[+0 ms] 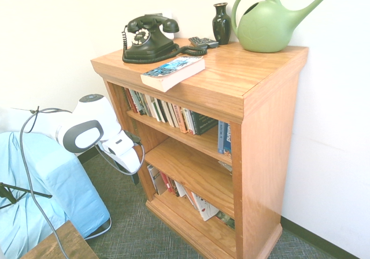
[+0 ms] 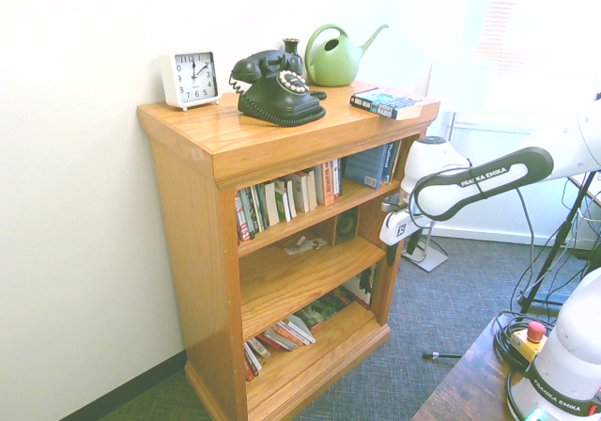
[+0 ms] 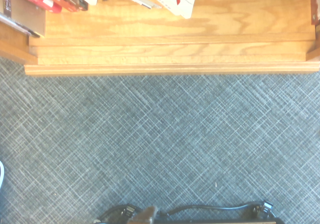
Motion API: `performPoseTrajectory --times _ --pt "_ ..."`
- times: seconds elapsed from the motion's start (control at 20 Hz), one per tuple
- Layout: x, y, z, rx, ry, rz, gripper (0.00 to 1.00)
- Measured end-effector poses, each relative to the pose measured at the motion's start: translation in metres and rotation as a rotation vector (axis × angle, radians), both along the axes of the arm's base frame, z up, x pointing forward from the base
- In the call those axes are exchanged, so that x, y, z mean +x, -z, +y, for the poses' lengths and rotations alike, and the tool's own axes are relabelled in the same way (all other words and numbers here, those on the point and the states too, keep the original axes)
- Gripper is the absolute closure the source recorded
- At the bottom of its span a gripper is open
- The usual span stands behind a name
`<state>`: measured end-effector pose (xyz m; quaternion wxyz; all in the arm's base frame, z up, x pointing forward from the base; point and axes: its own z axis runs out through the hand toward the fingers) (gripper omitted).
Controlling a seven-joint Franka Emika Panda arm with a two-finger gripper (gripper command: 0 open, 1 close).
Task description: Shelf the books
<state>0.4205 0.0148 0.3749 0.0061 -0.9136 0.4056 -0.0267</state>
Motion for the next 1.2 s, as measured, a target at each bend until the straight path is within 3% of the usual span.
performPoseTrajectory --times 0.35,0.8,1.2 --pt "0.005 -0.012 -0.016 -0.057 0.022 -0.03 0.0" --pt "-0.022 -0.099 -0.02 -0.291 0.114 -0.191 0.0" --pt "-0.056 -0.178 0.0 -0.582 0.168 -0.277 0.0"
